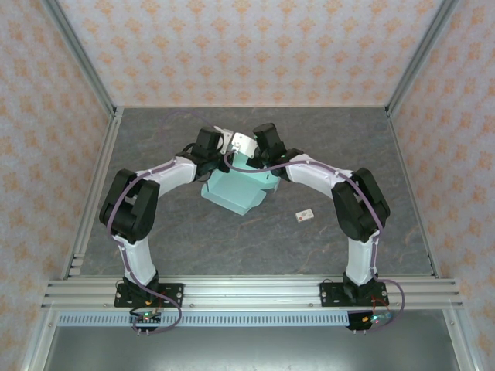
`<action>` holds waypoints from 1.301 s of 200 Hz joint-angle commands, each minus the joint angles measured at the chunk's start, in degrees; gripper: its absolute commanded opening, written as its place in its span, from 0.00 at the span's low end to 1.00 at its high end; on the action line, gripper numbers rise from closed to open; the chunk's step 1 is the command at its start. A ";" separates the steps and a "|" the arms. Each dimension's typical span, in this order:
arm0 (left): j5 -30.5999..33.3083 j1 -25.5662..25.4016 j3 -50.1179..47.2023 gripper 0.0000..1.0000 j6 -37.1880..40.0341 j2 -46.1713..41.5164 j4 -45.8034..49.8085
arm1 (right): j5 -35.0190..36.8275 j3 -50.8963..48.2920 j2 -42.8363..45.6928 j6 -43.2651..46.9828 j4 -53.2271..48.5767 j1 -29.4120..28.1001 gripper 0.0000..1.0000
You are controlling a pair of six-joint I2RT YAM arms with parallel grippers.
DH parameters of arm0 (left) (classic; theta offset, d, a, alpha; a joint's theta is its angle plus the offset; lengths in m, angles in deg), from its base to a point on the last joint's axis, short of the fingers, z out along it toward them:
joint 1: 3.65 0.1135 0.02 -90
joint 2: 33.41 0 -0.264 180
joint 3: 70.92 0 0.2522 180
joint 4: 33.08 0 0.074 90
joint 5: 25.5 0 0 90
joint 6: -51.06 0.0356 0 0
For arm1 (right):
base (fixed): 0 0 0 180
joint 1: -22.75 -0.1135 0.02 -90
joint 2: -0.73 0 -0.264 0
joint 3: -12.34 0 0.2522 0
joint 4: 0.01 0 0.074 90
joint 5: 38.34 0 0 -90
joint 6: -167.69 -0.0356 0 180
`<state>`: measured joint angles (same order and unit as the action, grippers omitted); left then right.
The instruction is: Fold the paper box
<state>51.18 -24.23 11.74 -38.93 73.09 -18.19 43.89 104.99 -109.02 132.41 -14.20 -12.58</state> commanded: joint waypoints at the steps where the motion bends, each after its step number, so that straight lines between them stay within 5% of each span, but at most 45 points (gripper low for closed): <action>1: 11.36 0.21 -0.57 0.06 -2.81 -1.32 0.87 | -2.81 0.33 3.22 -3.22 -0.41 -0.29 0.08; 71: 16.53 -0.63 -4.40 0.00 -6.19 -1.33 -4.31 | -2.99 -1.16 3.49 -5.81 1.42 -0.20 0.09; 154: 12.82 -0.63 -10.36 0.00 -4.33 -5.05 -9.79 | -0.59 -4.18 9.16 -11.76 -0.36 0.80 0.37; 165: 12.70 -0.62 -10.24 0.00 -4.32 -5.05 -9.37 | -1.59 -5.43 11.83 -15.35 -1.29 0.86 0.46; 205: 12.89 -0.64 -10.60 0.00 -4.40 -5.24 -8.68 | -2.76 -8.45 19.70 -32.02 -7.18 1.90 0.52; 229: 13.39 -0.69 -11.70 0.00 -5.44 -6.13 -9.26 | -2.02 -3.86 18.56 -48.63 -15.65 1.77 0.61; 260: 15.38 -1.03 -14.12 0.00 -7.18 -7.64 -11.37 | 0.58 6.27 12.87 -69.30 -27.51 1.41 0.62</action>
<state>63.35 -24.93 -0.65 -44.09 68.52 -26.54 42.58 103.72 -91.93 84.80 -29.32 -10.96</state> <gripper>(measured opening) 0.081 0.617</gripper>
